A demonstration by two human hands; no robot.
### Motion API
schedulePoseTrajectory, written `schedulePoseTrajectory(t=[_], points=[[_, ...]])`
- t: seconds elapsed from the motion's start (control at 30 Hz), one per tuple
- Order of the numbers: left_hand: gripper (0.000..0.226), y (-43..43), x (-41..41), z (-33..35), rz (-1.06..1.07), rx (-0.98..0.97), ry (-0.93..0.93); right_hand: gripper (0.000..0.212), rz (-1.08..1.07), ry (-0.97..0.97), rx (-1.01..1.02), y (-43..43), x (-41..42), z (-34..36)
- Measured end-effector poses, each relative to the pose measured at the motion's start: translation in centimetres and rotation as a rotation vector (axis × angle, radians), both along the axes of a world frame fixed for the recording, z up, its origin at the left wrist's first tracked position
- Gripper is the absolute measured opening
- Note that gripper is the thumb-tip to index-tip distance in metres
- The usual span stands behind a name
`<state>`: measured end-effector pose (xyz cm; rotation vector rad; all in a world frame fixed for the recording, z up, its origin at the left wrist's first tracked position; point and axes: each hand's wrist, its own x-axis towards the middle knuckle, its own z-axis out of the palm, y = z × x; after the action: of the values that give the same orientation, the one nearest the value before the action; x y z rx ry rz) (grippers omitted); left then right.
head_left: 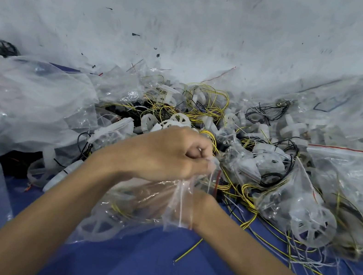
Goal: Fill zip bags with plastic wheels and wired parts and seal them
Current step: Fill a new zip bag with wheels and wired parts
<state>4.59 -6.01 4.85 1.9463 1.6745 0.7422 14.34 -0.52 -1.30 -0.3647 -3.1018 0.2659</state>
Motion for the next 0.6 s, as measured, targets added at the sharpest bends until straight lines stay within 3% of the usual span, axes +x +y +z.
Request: schedulePoseTrajectory(t=[0.03,0.1,0.17,0.23,0.33,0.37,0.6], points=[[0.020,0.0,-0.2,0.1,0.015,0.005,0.000,0.021,-0.017,-0.093,-0.020,0.0,0.1,0.9],[0.020,-0.1,-0.5,0.3,0.044,0.016,0.013,0.033,-0.059,-0.204,-0.099,1.3,0.6,1.9],[0.021,-0.2,-0.8,0.4,0.050,0.024,0.018,0.027,-0.024,-0.139,-0.165,1.4,1.7,3.1],[0.023,-0.1,-1.0,0.5,0.036,0.022,0.013,0.008,0.071,-0.089,0.007,1.8,2.6,3.1],[0.021,0.2,-0.8,0.1,0.011,0.022,0.031,0.021,0.008,-0.122,0.316,2.1,3.6,2.0],[0.021,0.3,-0.7,0.0,-0.001,0.023,0.038,0.022,0.001,-0.118,0.337,1.8,3.6,1.7],[0.022,0.7,-0.2,-0.7,-0.030,0.042,0.040,0.007,0.151,0.137,0.215,2.0,2.3,1.2]])
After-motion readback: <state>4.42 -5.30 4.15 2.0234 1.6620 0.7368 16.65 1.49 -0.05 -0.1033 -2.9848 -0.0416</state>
